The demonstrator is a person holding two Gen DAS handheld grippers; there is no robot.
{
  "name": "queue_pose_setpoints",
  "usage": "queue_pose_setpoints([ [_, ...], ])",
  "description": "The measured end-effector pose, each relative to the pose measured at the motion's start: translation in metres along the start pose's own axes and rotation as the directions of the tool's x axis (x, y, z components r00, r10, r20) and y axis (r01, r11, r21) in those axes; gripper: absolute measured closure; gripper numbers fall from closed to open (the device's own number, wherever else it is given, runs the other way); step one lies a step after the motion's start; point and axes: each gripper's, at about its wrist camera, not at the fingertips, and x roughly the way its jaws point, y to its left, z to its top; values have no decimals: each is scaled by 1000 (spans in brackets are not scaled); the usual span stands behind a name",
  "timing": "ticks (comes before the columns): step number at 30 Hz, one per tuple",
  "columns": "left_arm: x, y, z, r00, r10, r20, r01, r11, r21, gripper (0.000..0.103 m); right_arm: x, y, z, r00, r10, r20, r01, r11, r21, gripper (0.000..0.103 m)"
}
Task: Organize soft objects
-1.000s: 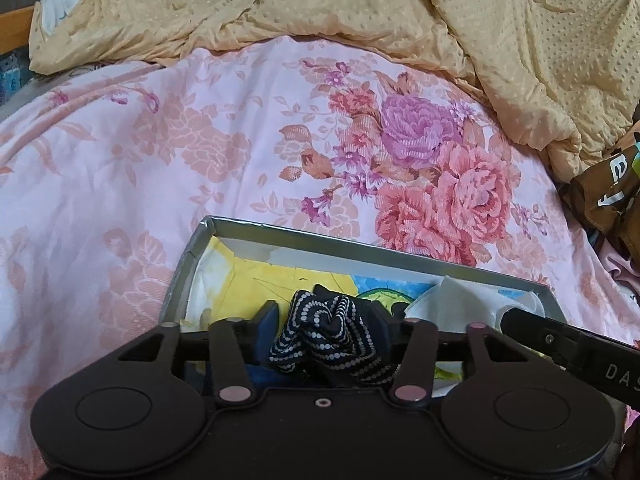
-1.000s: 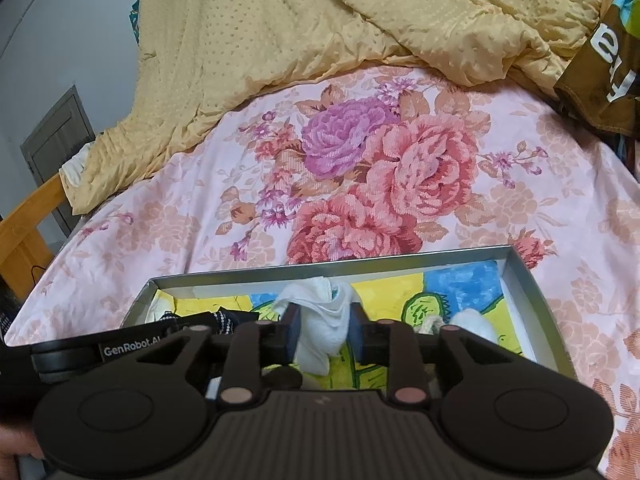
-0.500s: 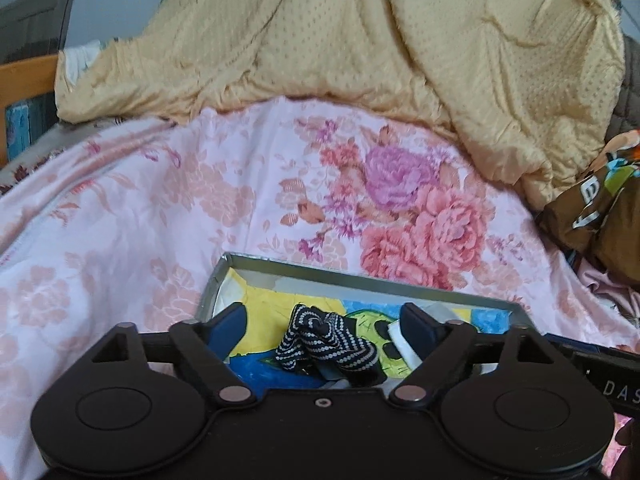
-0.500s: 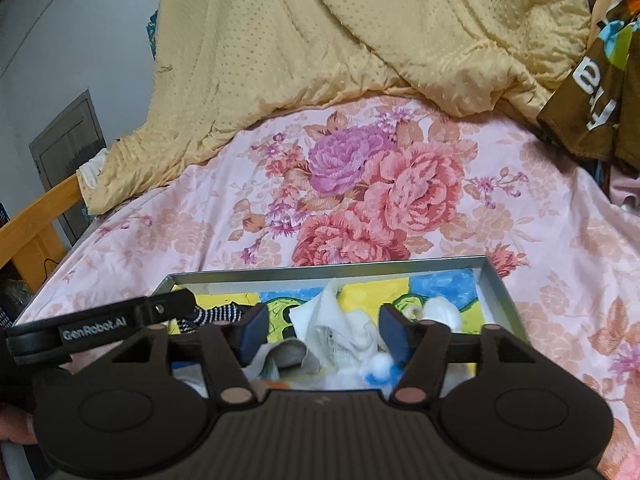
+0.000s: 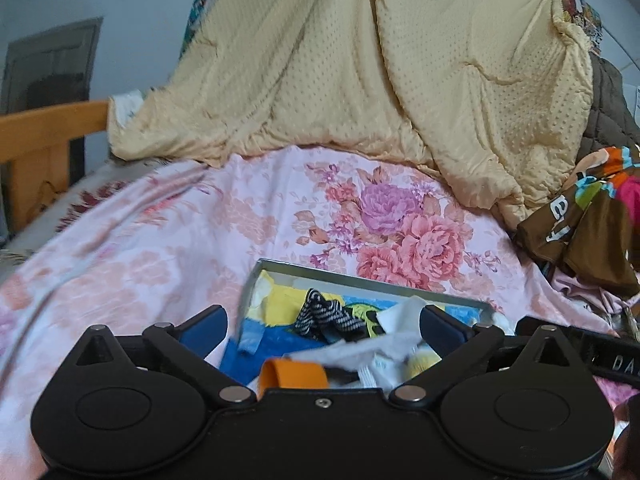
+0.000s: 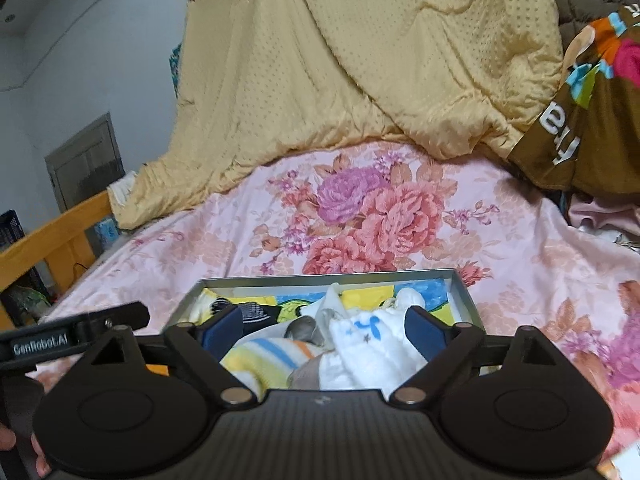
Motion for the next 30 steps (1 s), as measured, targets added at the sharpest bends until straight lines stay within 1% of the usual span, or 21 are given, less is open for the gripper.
queue_pose_setpoints([
  [3, -36, -5, -5, 999, 30, 25, -30, 1000, -3, 1, -31, 4, -2, 1000, 10, 17, -10, 1000, -2, 8],
  [6, -70, -8, -10, 998, 42, 37, -41, 999, -19, 1, -63, 8, -6, 999, 24, 27, -24, 1000, -3, 6],
  [9, -98, -13, -17, 999, 40, 34, -40, 999, -7, 1, -94, 12, -12, 999, 24, 44, -23, 1000, -14, 4],
  [14, -136, -23, -34, 999, 15, 47, -16, 1000, 25, 1, -139, 12, -27, 997, -3, 74, 2, 1000, 14, 2],
  [18, -156, -30, -47, 998, -8, 57, 5, 999, 46, 1, -169, 11, -39, 996, -25, 91, 23, 999, 23, 1],
  [21, -170, -31, -57, 998, -18, 53, 16, 999, 41, 1, -187, 10, -49, 995, -36, 92, 34, 999, 30, 1],
  [26, -192, -30, -77, 998, -13, 64, 11, 999, 39, 1, -209, 13, -65, 995, -61, 85, 59, 998, 27, 1],
  [30, -200, -25, -91, 999, -6, 42, 4, 999, 43, 1, -220, 14, -77, 995, -75, 71, 73, 997, 35, 0],
])
